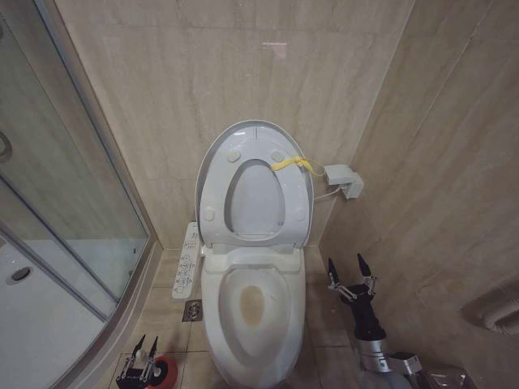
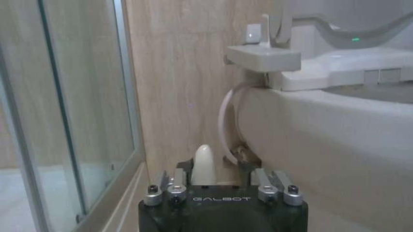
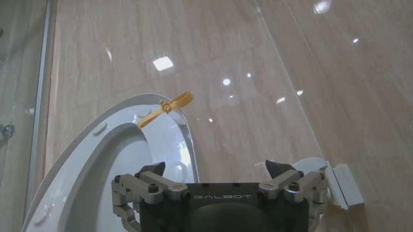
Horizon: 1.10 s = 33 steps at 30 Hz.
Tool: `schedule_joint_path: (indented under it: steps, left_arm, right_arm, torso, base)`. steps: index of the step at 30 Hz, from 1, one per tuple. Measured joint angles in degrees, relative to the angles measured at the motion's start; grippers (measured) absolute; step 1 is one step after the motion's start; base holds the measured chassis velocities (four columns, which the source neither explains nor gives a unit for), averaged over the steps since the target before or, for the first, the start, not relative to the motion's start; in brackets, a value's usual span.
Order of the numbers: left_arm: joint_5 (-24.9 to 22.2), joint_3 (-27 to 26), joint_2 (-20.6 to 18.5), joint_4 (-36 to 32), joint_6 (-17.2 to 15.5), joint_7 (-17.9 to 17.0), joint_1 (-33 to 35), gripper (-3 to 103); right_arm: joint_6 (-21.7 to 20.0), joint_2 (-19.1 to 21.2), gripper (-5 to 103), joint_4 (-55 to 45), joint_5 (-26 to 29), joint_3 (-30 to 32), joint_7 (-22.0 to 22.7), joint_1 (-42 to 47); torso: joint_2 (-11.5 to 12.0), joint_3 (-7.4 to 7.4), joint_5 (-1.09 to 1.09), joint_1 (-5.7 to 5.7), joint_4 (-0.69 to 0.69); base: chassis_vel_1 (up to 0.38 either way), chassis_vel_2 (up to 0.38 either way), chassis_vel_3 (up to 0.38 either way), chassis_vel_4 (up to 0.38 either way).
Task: Open the toilet lid, clean the toilet bowl with a toilet brush, close the toilet lid, and flush.
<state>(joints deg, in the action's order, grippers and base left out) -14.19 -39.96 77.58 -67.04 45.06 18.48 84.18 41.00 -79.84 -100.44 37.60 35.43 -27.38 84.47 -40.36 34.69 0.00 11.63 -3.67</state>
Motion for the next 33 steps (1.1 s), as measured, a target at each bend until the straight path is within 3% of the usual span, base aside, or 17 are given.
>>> schedule_joint_path:
  steps: [1, 4, 8, 9, 11, 12, 14, 15, 16, 20, 21, 24, 28, 33]
  left_arm:
    - [-0.1, 0.3, -0.1, -2.2, 0.0, -1.3, 1.3, 51]
    - [-1.1, 0.5, -0.4, -6.6, 0.5, -2.6, 3.7, 51]
    - [-5.0, 0.7, -1.4, -18.8, 1.5, -2.7, 10.0, 51]
    - [-6.5, 0.8, -1.9, -21.8, 1.6, -2.7, 11.6, 78]
    - [-8.9, 1.1, -3.2, -30.2, 1.2, -4.0, 15.2, 78]
    - [-8.9, 1.1, -3.2, -30.2, 1.2, -4.0, 15.2, 78]
    - [-7.9, 1.0, -4.5, -38.6, -0.5, -8.3, 17.6, 78]
    - [-6.2, 1.3, -4.8, -42.7, -3.0, -12.3, 18.2, 99]
    - [-6.2, 1.3, -4.8, -42.7, -3.0, -12.3, 18.2, 99]
    - [-3.5, 3.4, -5.2, -53.8, -15.0, -24.9, 18.6, 99]
    - [-3.5, 3.4, -5.2, -53.8, -15.0, -24.9, 18.6, 99]
    - [-3.1, 3.6, -4.9, -60.2, -19.8, -28.6, 19.0, 100]
    - [-2.0, 3.2, -4.0, -65.5, -20.0, -28.4, 21.3, 100]
    - [-0.3, 3.0, -2.4, -67.8, -18.8, -27.7, 22.9, 100]
  right_arm:
    - [0.0, 0.0, 100, 0.1, 0.0, -0.1, 0.0, 0.0]
    - [0.0, 0.1, 100, 0.0, 0.0, -0.1, 0.4, -0.1]
    - [0.0, 0.8, 100, -1.3, -0.1, 0.2, 2.6, 0.0]
    - [-0.1, 1.0, 100, -2.0, -0.2, 0.5, 3.5, 0.1]
    - [-0.5, 1.3, 100, -3.9, -0.9, 1.5, 5.6, 0.4]
    - [-0.5, 1.3, 100, -3.9, -0.9, 1.5, 5.6, 0.4]
    - [-2.2, 1.9, 100, -6.8, -2.6, 1.9, 10.8, 1.0]
    - [-3.9, 2.2, 100, -8.6, -4.2, 1.9, 15.0, 1.1]
    - [-3.9, 2.2, 100, -8.6, -4.2, 1.9, 15.0, 1.1]
    - [-9.3, 3.5, 100, -10.9, -7.5, 1.7, 25.2, -0.5]
    - [-9.3, 3.5, 100, -10.9, -7.5, 1.7, 25.2, -0.5]
    - [-12.5, 5.5, 100, -9.4, -8.3, 1.8, 29.1, -3.3]
    - [-15.9, 8.0, 100, -6.1, -8.4, 1.0, 32.4, -7.9]
    - [-16.7, 10.3, 100, -0.3, -7.9, -1.4, 32.1, -15.1]
  torso:
    - [0.0, 0.0, 0.0, 0.0, -0.01]
    - [0.0, 0.0, 0.01, 0.0, 0.0]
    - [0.0, 0.0, 0.01, 0.0, 0.0]
    - [0.0, 0.0, 0.02, 0.0, 0.01]
    - [0.0, 0.0, 0.0, 0.0, 0.01]
    - [0.0, 0.0, 0.0, 0.0, 0.01]
    - [0.0, 0.0, 0.02, 0.0, -0.01]
    - [0.0, 0.0, 0.02, 0.0, -0.02]
    - [0.0, 0.0, 0.02, 0.0, -0.02]
    - [0.0, 0.0, 0.01, 0.0, -0.02]
    - [0.0, 0.0, 0.01, 0.0, -0.02]
    - [0.0, 0.0, 0.01, 0.0, -0.01]
    - [0.0, 0.01, 0.01, 0.0, 0.01]
    - [0.0, 0.01, 0.02, 0.0, 0.01]
  base:
    - [0.0, 0.0, 0.0, 0.0]
    - [0.0, 0.0, 0.0, 0.0]
    - [0.0, 0.0, 0.0, 0.0]
    - [0.0, 0.0, 0.0, 0.0]
    - [0.0, 0.0, 0.0, 0.0]
    - [0.0, 0.0, 0.0, 0.0]
    - [0.0, 0.0, 0.0, 0.0]
    - [0.0, 0.0, 0.0, 0.0]
    - [0.0, 0.0, 0.0, 0.0]
    - [0.0, 0.0, 0.0, 0.0]
    - [0.0, 0.0, 0.0, 0.0]
    - [0.0, 0.0, 0.0, 0.0]
    - [0.0, 0.0, 0.0, 0.0]
    - [0.0, 0.0, 0.0, 0.0]
